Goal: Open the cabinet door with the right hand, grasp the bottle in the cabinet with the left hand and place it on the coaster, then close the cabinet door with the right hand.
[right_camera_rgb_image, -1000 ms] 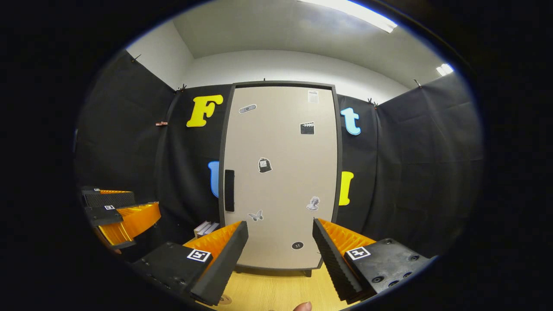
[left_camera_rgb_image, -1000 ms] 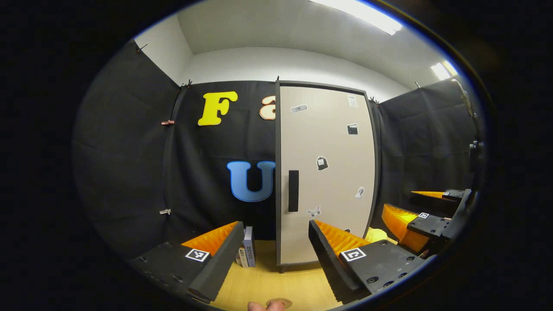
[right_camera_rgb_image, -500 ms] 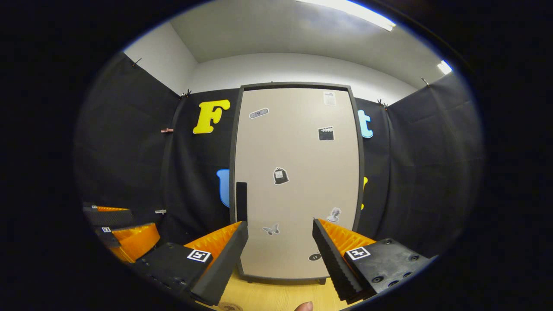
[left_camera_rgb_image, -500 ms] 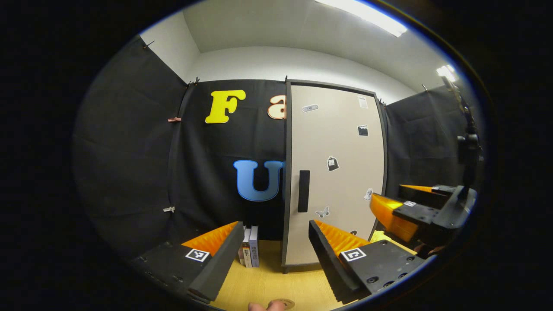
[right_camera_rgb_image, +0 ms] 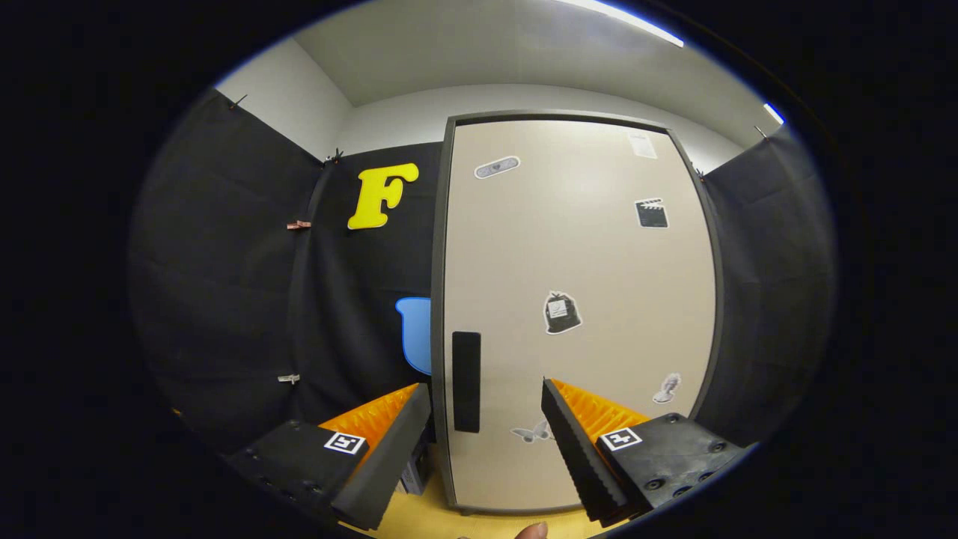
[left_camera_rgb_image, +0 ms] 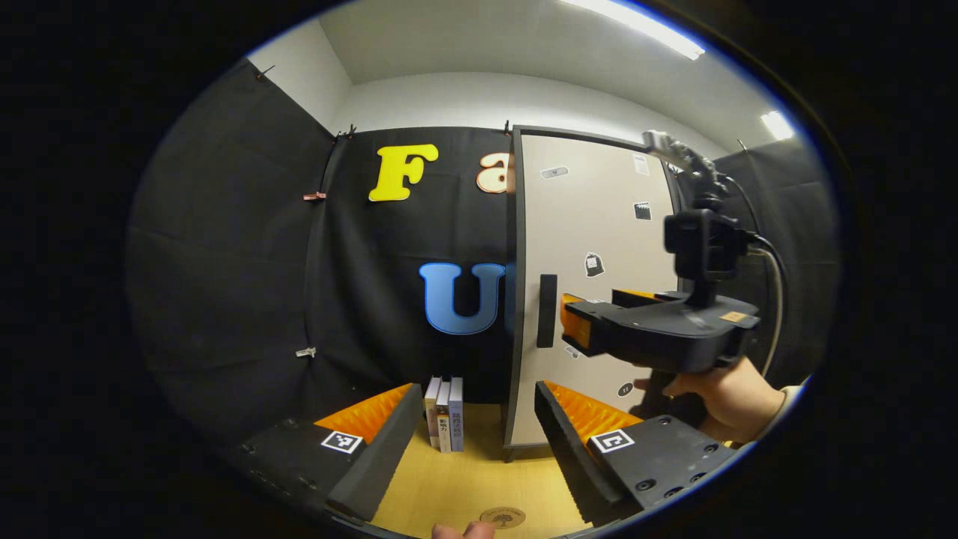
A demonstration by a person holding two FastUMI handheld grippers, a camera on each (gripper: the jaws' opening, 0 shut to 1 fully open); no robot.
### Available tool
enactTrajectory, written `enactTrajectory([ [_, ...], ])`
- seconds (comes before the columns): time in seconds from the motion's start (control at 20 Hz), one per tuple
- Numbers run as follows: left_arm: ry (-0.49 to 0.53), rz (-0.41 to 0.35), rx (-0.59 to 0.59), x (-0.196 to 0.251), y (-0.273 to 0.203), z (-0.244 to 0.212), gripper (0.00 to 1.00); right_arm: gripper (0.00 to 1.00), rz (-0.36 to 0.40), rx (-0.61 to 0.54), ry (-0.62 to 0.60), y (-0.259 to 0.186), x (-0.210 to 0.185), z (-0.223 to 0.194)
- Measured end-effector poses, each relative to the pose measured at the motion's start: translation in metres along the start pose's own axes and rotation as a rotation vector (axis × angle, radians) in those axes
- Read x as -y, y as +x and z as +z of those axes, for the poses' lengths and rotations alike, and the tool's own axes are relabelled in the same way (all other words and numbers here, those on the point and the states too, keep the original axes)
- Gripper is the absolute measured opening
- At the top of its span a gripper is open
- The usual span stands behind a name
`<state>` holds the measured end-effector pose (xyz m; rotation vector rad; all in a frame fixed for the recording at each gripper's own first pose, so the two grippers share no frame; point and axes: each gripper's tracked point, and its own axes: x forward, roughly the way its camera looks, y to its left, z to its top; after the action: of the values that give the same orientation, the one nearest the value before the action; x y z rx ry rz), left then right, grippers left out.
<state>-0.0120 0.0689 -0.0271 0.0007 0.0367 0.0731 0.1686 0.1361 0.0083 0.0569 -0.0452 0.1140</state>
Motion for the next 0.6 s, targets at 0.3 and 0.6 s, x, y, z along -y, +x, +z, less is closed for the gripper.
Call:
enactTrajectory([
  [0.3, 0.009, 0.035, 0.007, -0.017, -0.002, -0.005, 0.95, 0.97, -0.029, -0.04, 0.036, 0.063, -0.008, -0.026],
  [0.6, -0.043, 0.023, 0.006, -0.019, -0.001, -0.01, 0.95, 0.58, -0.07, -0.076, 0.04, 0.097, -0.007, -0.051],
])
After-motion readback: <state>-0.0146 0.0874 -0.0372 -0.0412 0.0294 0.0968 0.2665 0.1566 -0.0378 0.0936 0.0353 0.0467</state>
